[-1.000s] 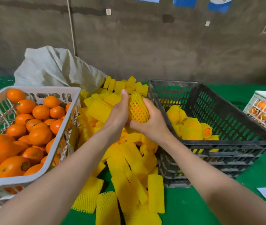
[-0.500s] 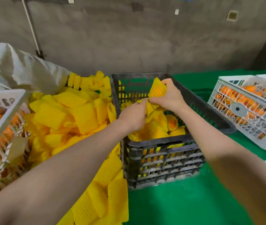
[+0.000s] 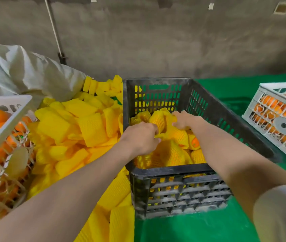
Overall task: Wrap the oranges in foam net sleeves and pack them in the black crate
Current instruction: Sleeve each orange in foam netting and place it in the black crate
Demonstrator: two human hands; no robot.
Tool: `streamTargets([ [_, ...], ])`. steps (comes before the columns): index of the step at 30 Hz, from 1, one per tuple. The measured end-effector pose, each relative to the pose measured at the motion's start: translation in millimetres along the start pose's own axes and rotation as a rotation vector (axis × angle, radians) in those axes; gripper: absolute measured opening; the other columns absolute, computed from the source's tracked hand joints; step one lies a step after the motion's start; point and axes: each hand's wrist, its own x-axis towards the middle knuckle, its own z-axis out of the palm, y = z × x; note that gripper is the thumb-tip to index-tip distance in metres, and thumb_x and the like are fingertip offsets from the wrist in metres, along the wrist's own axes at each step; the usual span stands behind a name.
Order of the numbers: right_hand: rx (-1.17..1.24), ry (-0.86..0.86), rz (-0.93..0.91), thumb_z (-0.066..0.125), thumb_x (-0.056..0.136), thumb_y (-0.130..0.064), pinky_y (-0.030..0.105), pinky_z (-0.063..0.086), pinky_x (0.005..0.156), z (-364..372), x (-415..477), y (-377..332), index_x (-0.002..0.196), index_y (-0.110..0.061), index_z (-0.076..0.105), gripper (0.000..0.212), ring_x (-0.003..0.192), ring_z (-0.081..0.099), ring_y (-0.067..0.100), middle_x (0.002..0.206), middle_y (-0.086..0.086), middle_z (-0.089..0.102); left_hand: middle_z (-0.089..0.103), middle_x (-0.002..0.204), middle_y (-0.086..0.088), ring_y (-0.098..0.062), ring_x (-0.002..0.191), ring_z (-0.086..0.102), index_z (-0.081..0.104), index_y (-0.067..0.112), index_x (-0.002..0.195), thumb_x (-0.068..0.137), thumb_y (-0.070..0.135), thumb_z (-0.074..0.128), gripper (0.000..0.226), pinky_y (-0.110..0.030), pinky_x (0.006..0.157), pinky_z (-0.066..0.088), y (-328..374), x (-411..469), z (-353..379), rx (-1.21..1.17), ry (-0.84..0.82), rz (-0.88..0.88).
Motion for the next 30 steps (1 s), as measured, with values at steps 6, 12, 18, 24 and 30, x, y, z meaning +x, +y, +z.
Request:
streamTargets([
  [6,-0.114,-0.105,0.004,0.022,0.102,-0.038,0.054,0.020,0.113,5.0,0.4,-14.1,0.148,-0.017,0.023,0.051,0.142,0.015,0.038,0.156,0.014,0.013,0.068,0.110,-0.001,-0.023,0.103,0.061,0.059,0.022,0.122,0.094,0.040,0.053,0.034,-0.035,0.075,0.047,1.4,-5.0,-1.7,-0.034,0.023,-0.016],
  [12,0.020,0.376,-0.108,0.027,0.099,-0.045,0.060,0.006,0.111,-20.0,-31.8,-36.6,0.148,-0.026,0.019,0.053,0.143,0.005,0.039,0.158,0.010,0.005,0.067,0.110,-0.006,-0.024,0.101,0.061,0.061,0.017,0.118,0.095,0.032,0.053,0.029,-0.040,0.083,0.053,3.8,-6.4,-5.2,-0.127,0.049,-0.035],
  [18,0.220,0.888,-0.501,0.042,0.098,-0.027,0.044,0.010,0.115,-48.2,-91.7,-111.3,0.141,-0.019,0.038,0.044,0.142,0.021,0.026,0.153,0.008,0.026,0.065,0.107,-0.015,-0.029,0.101,0.058,0.069,0.001,0.100,0.086,0.001,0.053,0.021,-0.041,0.089,0.047,3.6,-16.6,-14.1,-0.322,0.275,-0.057],
  [24,0.536,0.902,-0.633,0.051,0.091,-0.007,0.031,0.033,0.098,-50.6,-140.6,-166.7,0.116,-0.004,0.059,0.026,0.117,0.051,0.030,0.123,0.013,0.059,0.060,0.126,-0.010,-0.025,0.121,0.050,0.064,0.005,0.114,0.082,0.001,0.057,0.033,-0.026,0.101,0.031,-46.5,-66.7,-23.8,-0.370,0.452,-0.108],
  [30,0.328,0.473,-0.774,0.051,0.093,-0.014,0.036,0.036,0.099,-29.6,-133.1,-276.9,0.125,-0.008,0.051,0.032,0.122,0.046,0.028,0.129,0.013,0.053,0.065,0.120,-0.005,-0.021,0.111,0.057,0.065,0.009,0.117,0.090,0.010,0.060,0.027,-0.015,0.080,0.034,-144.1,-128.9,-61.1,-0.359,0.476,-0.320],
])
